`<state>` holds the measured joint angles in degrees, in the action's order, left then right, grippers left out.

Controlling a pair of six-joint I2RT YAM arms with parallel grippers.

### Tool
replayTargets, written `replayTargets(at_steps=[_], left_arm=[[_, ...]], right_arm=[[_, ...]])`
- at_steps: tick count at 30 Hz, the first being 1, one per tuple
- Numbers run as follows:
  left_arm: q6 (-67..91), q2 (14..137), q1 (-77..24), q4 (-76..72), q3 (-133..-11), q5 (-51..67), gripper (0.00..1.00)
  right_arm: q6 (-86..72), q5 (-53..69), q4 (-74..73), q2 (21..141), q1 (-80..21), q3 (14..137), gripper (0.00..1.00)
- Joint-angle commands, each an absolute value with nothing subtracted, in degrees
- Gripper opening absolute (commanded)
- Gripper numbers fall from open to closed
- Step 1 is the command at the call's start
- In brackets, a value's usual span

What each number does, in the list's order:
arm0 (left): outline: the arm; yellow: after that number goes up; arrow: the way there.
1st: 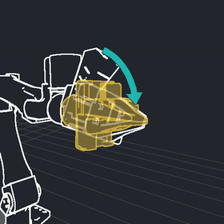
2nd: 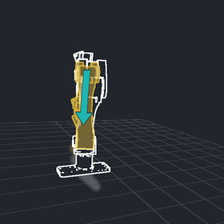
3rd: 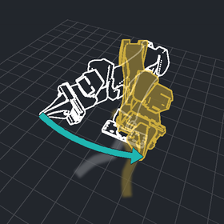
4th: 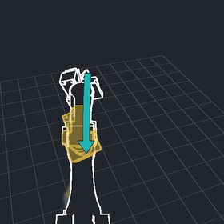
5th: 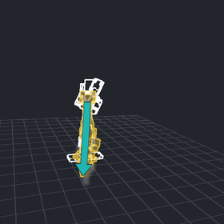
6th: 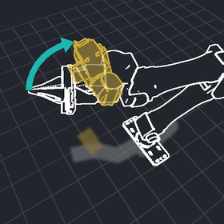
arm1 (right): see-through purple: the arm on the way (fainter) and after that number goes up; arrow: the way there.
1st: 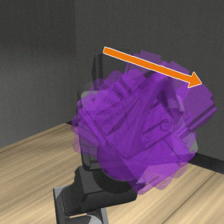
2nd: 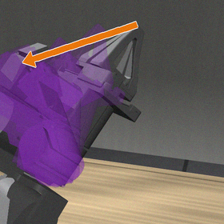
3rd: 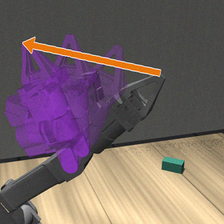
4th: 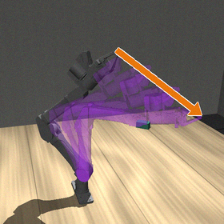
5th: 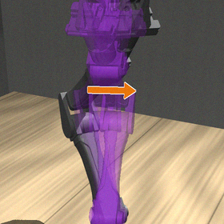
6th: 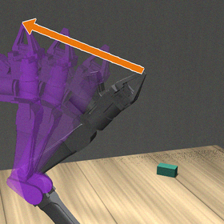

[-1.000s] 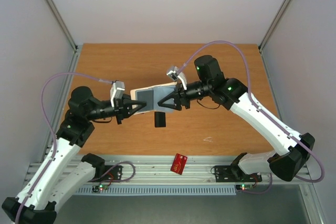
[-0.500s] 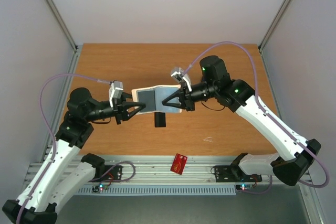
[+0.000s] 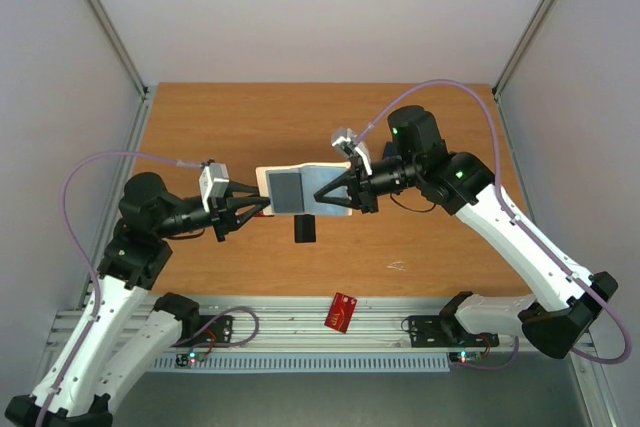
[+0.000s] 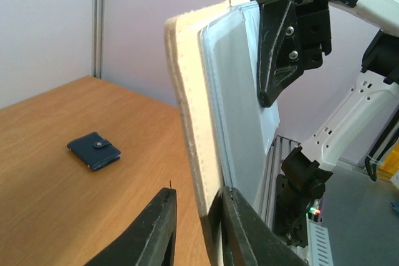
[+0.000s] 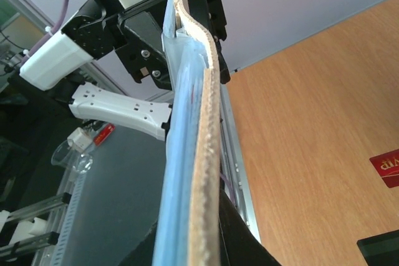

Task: Take the credit cards out of the card holder

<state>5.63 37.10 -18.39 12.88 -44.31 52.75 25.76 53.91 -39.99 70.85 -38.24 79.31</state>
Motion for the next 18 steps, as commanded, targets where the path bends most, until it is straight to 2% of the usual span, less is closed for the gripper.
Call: replayTargets(at_steps=[1, 4, 11, 18], left_arm=[[5.84, 37.90, -18.56, 5.08, -44.59, 53.45, 0.21], [8.45, 39.41, -19.46, 1.36, -44.50, 53.29, 0.22], [12.07, 40.62, -22.92, -1.50, -43.41, 53.82, 0.42], [11.66, 40.50, -23.47, 2.85, -43.98, 50.83, 0.57]], right_arm=[[24.31, 57.44, -37.84, 71.56, -38.13, 81.12, 0.01], [23.72, 57.48, -36.93, 72.08, -38.10, 81.21, 0.01], [22.35, 55.61, -34.66, 73.22, -38.10, 81.21, 0.01], [21.91, 54.71, -34.22, 74.62, -38.13, 82.10, 0.01]])
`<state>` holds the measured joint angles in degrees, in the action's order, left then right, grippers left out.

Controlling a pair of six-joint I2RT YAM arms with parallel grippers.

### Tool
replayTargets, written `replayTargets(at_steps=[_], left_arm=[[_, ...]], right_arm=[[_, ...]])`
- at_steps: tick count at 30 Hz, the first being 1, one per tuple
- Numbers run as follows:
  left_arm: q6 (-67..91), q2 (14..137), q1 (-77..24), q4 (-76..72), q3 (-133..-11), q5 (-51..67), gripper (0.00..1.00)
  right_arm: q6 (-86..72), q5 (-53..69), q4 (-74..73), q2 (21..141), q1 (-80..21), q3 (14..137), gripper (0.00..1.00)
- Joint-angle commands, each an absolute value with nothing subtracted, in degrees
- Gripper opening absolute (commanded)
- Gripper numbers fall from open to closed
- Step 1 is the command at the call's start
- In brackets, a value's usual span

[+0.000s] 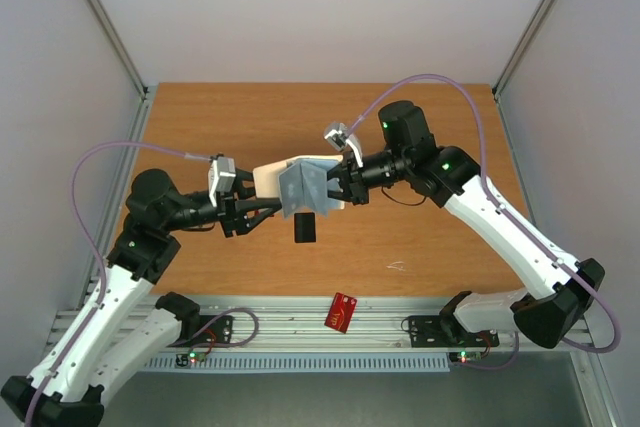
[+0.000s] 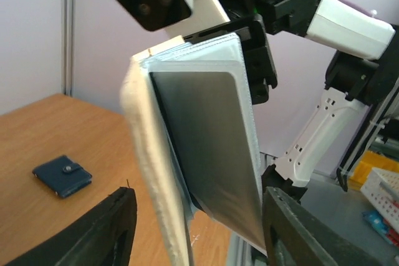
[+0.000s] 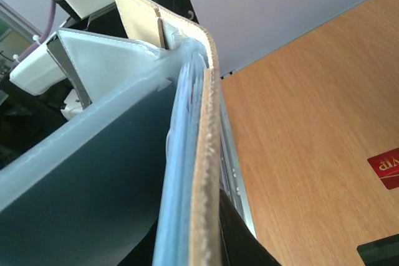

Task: Take the credit cards out of the card holder

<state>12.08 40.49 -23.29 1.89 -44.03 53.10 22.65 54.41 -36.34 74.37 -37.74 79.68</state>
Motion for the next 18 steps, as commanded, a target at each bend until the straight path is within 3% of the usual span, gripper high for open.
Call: replayTargets(at_steps=[1, 9, 14, 18], left_arm=[[10.77, 40.20, -23.47, 4.21, -44.29, 50.22, 0.59], [6.01, 38.37, -23.38, 10.68, -45.60, 50.45, 0.73], [5.89, 38.06, -23.29, 11.02, -45.71, 52.11, 0.75], [6.05, 38.18, -23.29, 9.22, -45.47, 51.51, 0.48]], right_arm=[[22.32, 54.40, -34.52, 74.54, -38.09, 82.09, 0.01], [23.89, 53.22, -37.19, 74.97, -38.10, 83.16, 0.01], [24.94, 52.92, -38.02, 74.97, -38.12, 83.57, 0.01], [24.99, 54.56, -38.01, 75.05, -38.12, 83.62, 0.01]])
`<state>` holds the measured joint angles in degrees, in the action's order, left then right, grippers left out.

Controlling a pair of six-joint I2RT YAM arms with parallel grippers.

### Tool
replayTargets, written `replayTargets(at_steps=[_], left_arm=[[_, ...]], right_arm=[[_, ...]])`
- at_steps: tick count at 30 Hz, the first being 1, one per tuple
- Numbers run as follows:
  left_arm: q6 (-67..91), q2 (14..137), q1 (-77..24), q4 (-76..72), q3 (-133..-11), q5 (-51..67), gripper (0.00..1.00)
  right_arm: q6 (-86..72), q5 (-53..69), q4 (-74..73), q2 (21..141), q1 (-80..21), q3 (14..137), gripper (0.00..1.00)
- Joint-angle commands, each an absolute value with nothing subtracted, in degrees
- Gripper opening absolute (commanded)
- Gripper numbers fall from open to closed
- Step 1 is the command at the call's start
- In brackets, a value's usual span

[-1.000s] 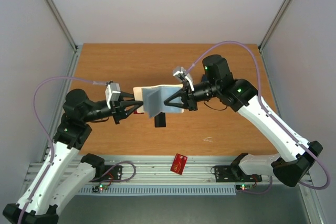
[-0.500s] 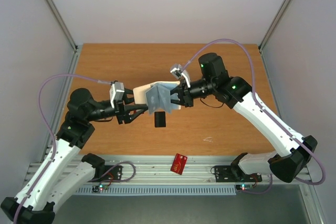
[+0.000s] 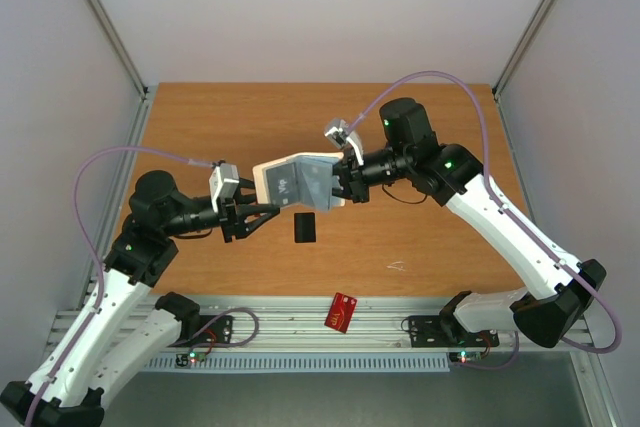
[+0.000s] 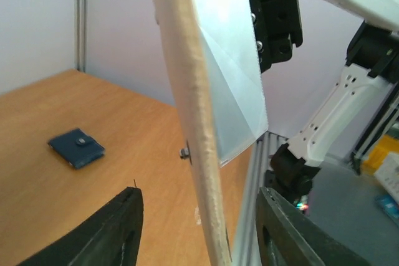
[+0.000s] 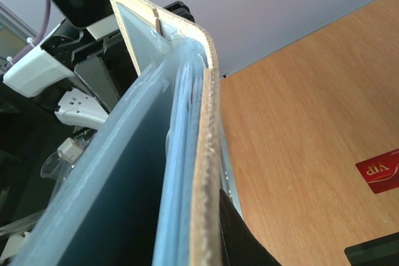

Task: Take the credit cards out of the card holder

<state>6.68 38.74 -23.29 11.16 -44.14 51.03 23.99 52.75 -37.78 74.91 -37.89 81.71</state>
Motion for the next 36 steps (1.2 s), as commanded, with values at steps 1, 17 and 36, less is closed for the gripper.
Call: replayTargets(at_steps=[1, 17, 36], left_arm=[[6.52, 38.23, -23.29, 8.48, -45.42, 51.24, 0.42], [12.46, 38.23, -22.68, -1.57, -46.54, 56.13, 0.15], [10.63, 37.77, -22.68, -0.53, -47.58, 56.39, 0.33]], right_arm=[[25.02, 54.83, -38.12, 75.08, -38.14, 83.60, 0.01], [25.92, 55.81, -38.39, 75.31, -37.92, 82.01, 0.01], [24.20, 60.53, -33.76, 81.75, -37.44, 85.69, 0.01]])
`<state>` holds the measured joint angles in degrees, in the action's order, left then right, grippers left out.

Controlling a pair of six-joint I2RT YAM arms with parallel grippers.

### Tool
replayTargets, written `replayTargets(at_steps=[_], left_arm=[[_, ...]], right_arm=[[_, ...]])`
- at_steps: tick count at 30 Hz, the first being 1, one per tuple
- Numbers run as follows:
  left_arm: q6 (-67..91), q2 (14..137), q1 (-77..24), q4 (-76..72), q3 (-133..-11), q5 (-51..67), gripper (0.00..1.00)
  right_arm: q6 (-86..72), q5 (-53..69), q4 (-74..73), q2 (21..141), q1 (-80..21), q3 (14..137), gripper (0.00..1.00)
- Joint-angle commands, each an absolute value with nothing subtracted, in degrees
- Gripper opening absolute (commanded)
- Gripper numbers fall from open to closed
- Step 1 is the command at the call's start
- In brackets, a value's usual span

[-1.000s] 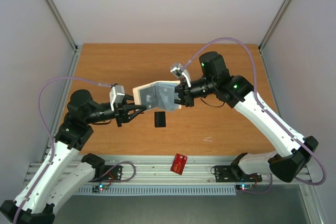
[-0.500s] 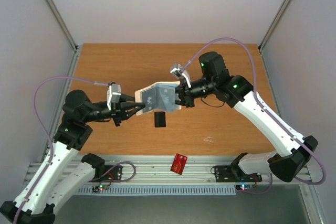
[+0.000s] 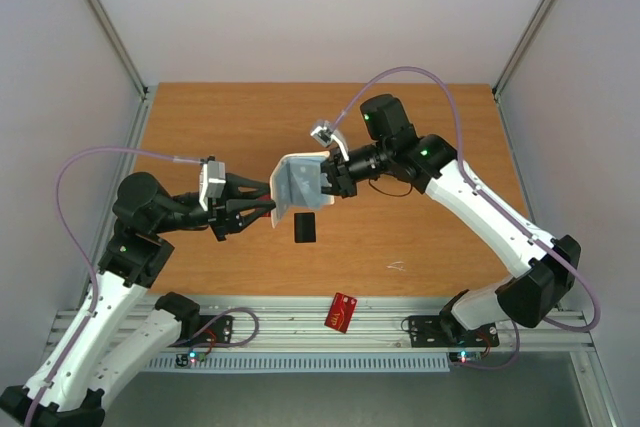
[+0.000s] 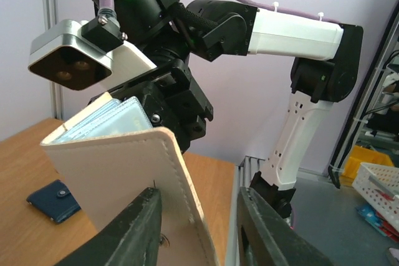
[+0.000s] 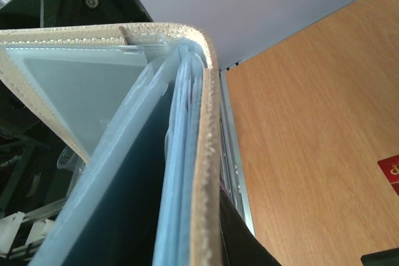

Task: Take the credit cards out of the card holder

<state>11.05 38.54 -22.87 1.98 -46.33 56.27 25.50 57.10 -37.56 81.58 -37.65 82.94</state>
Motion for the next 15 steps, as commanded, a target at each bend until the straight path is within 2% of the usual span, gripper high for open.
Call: replayTargets(at_steps=[1, 6, 15], left_arm=[[10.57, 37.82, -22.68, -0.59, -47.48, 56.13, 0.31], [10.21, 37.95, -22.70, -0.99, -46.54, 56.17, 0.26], [14.22, 38.78, -22.68, -6.03, -43.76, 55.90, 0.05]], right_arm=[[23.99, 60.67, -33.07, 81.93, -37.44, 85.76, 0.01], [23.77, 62.40, -32.77, 83.03, -37.44, 86.57, 0.01], [22.39, 68.12, -30.62, 82.34, -37.52, 86.42, 0.02]])
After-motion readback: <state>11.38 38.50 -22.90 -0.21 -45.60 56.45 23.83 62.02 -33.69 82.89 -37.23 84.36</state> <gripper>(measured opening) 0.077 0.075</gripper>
